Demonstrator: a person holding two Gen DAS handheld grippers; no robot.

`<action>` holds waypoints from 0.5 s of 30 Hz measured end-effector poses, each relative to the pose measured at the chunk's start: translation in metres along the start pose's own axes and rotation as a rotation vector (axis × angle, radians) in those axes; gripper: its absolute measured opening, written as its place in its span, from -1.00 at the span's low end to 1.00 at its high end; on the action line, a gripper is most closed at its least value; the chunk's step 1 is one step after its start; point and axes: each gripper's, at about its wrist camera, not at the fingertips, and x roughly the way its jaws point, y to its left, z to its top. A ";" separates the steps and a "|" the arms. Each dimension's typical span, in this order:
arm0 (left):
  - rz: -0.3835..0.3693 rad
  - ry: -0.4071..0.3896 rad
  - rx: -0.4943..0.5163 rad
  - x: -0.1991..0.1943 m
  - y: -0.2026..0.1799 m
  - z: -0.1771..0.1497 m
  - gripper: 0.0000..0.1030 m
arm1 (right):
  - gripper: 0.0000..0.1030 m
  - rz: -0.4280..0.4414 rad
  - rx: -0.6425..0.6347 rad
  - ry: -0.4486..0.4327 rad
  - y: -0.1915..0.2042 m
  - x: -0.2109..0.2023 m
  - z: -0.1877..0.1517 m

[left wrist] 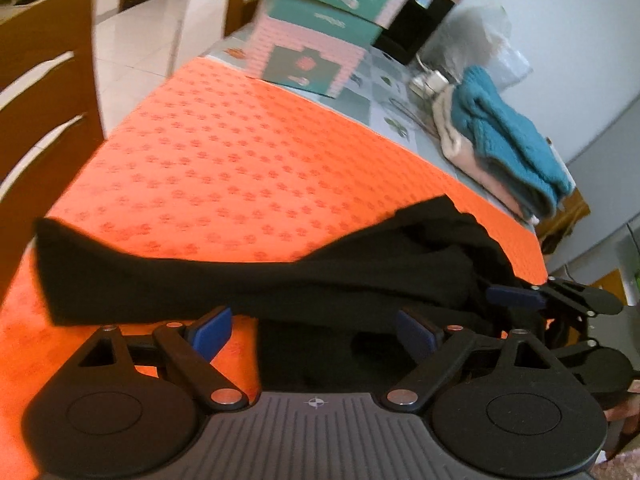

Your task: Fold clothes

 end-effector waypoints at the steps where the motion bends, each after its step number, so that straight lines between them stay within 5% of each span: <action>1: 0.007 -0.008 -0.010 -0.005 0.004 -0.001 0.75 | 0.45 0.008 -0.018 0.002 0.006 0.004 0.003; 15: 0.057 -0.029 -0.141 -0.031 0.059 -0.022 0.75 | 0.44 0.037 -0.238 0.019 0.076 0.053 0.036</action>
